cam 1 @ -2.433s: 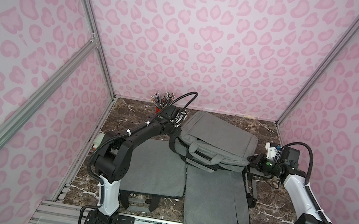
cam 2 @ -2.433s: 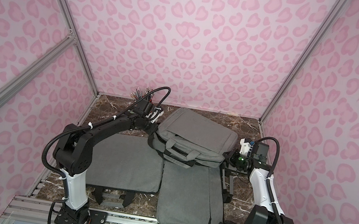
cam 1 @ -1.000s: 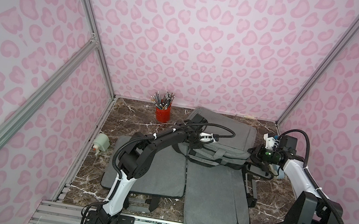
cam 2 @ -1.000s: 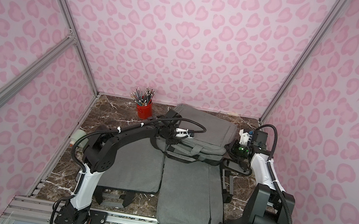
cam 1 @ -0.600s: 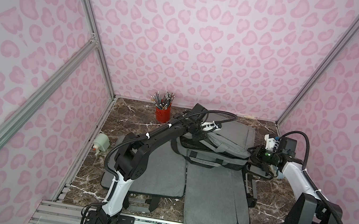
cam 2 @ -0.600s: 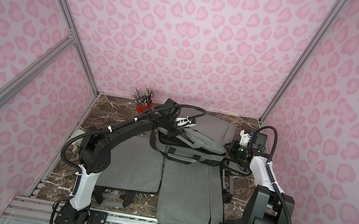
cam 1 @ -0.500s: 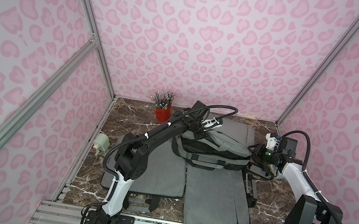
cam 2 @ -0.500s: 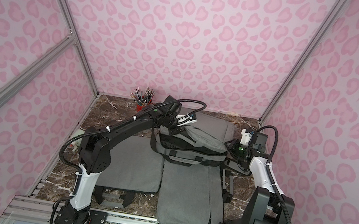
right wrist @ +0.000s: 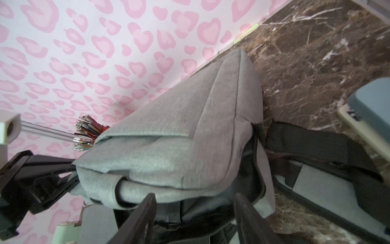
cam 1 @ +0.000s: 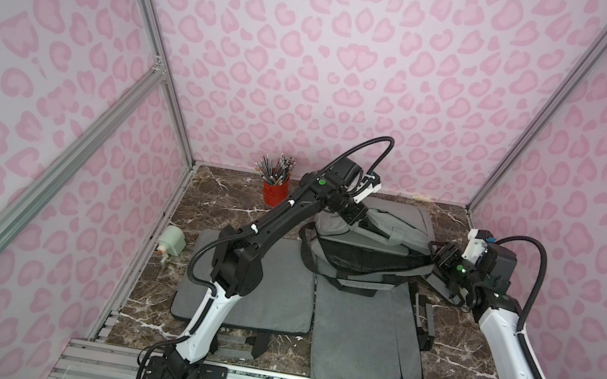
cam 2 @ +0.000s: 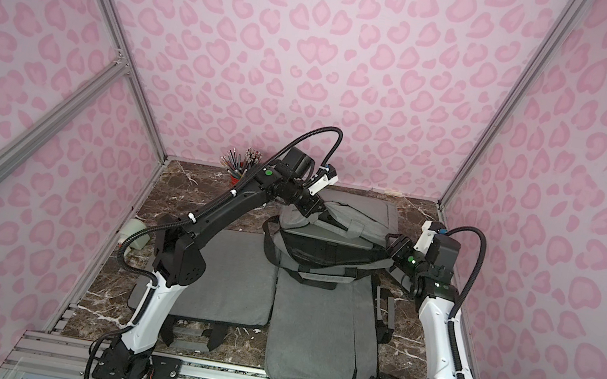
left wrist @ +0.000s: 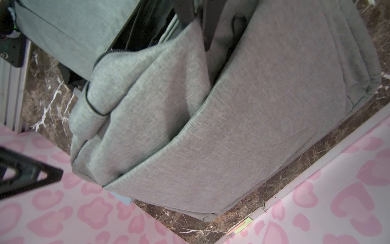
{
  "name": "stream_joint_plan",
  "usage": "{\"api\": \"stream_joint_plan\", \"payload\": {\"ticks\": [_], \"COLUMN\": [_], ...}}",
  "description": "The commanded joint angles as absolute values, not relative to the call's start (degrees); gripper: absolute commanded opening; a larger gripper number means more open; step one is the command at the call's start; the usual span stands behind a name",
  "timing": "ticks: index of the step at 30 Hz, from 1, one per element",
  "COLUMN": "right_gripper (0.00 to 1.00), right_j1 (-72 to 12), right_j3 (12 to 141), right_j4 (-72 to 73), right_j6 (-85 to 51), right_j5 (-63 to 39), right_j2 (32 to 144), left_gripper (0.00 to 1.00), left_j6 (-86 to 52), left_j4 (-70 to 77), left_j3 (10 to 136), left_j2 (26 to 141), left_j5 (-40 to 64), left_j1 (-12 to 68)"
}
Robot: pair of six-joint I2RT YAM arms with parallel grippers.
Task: Open the zippered laptop bag and take out the laptop
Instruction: Open the bag flap on the zippered laptop bag, then take out the laptop from the zippered laptop bag.
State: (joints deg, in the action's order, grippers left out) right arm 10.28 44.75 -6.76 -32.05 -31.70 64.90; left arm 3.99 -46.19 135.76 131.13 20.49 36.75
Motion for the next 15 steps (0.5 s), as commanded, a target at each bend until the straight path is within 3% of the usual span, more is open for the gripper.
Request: {"api": "stream_joint_plan", "payload": {"ticks": [1,9,15], "right_gripper": [0.62,0.61,0.61], "right_j1": [8.39,-6.71,-13.64], "right_j3": [41.05,31.49,29.27], "right_j4": [-1.55,16.37,28.90], "right_j6": [-40.14,-59.74,-71.60], "right_j5": [-35.28,-30.57,-24.44], "right_j2": [62.63,63.60,69.33], "left_gripper": [0.02,0.02,0.02], "left_j6": [-3.26,-9.50,-12.25], "left_j4": [-42.51,-40.35,-40.43], "left_j3": [137.02,138.57,138.96], "left_j2": [131.30,131.33,131.09], "left_j5": [23.56,27.12,29.36], "left_j1": [36.56,36.56,36.58]}}
